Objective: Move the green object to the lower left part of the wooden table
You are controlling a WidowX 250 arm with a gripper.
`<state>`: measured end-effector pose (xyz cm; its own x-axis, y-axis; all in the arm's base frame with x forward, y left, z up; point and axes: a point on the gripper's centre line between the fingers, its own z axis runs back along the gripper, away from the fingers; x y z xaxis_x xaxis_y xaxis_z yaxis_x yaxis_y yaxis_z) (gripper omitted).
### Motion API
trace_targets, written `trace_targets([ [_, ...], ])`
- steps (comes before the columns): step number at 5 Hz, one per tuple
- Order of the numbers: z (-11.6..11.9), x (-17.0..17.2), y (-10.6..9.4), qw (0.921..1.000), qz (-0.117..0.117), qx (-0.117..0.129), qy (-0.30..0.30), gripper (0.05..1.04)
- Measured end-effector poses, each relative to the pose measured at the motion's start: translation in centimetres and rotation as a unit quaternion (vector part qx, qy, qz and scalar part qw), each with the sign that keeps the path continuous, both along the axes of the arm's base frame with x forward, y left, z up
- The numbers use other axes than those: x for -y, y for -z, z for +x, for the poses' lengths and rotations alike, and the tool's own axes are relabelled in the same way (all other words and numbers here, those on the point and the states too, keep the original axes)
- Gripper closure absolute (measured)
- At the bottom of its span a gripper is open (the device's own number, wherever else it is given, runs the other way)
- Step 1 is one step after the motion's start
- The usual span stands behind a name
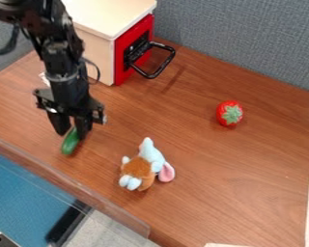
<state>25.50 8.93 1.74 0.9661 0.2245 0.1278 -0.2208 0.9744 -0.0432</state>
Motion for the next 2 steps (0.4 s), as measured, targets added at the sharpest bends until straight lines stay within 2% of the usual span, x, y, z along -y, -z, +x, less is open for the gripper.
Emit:
trace_targets([
  [1,-0.1,0.8,-3.4,0.9995,0.031,0.011,-0.006,0.134],
  [2,-0.5,1.8,-5.6,0.9985,0.053,0.011,0.0,0.079],
])
